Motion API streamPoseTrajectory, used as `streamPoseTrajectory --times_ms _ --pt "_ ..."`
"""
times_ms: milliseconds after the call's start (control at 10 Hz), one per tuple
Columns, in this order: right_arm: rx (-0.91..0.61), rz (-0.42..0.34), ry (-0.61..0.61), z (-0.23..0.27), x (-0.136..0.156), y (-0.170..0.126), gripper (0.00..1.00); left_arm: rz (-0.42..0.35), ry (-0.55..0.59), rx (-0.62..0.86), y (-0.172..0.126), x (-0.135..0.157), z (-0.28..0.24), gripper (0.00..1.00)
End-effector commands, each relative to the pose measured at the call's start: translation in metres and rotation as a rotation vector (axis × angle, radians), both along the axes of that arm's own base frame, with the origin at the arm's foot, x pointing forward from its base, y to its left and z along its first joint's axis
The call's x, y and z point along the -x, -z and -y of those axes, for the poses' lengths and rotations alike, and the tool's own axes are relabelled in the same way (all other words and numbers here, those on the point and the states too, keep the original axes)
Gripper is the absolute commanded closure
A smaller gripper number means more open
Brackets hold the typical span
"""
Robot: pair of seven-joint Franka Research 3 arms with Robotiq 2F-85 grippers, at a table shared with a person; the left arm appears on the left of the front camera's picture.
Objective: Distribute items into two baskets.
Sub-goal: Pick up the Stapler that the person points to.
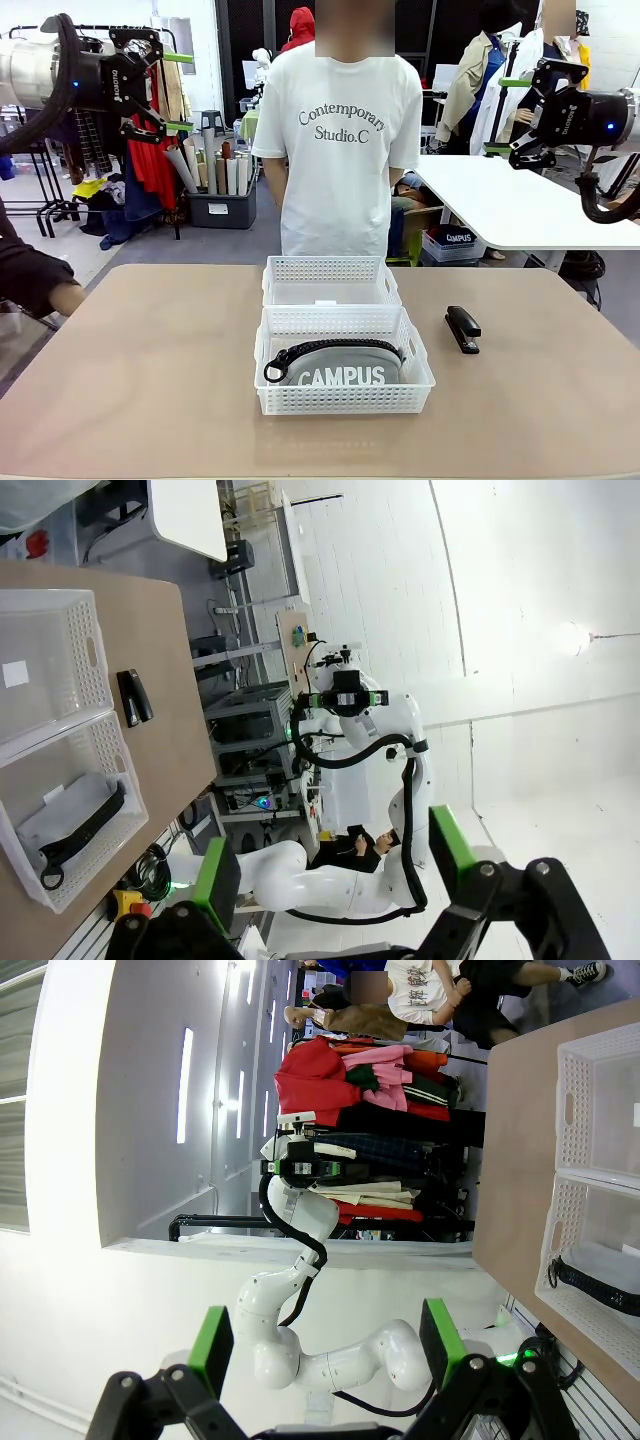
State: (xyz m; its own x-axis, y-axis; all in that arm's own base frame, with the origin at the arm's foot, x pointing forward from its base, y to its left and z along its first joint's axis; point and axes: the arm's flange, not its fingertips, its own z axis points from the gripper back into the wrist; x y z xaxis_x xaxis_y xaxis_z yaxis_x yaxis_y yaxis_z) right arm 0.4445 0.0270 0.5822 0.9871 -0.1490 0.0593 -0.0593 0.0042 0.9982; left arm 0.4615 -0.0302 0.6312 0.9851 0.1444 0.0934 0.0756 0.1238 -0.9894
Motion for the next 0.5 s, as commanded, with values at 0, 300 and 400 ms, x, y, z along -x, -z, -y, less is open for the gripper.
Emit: streamPoseTrajectory --times_ms 0,300,400 --pt "-0.004 0.003 0.002 -0.0005 0.0002 -0.0019 0.00 0.001 -0.001 0.003 -0.0008 0.0008 -0.0011 0.00" --pt "-0.004 0.003 0.002 -0.0005 0.0002 -0.0019 0.00 0.001 -0.001 0.003 -0.0008 0.0008 -0.0011 0.00" --pt "-0.004 0.003 0.002 -0.0005 0.0002 -0.0019 0.00 0.001 -0.001 0.003 -0.0008 0.0008 -0.0011 0.00"
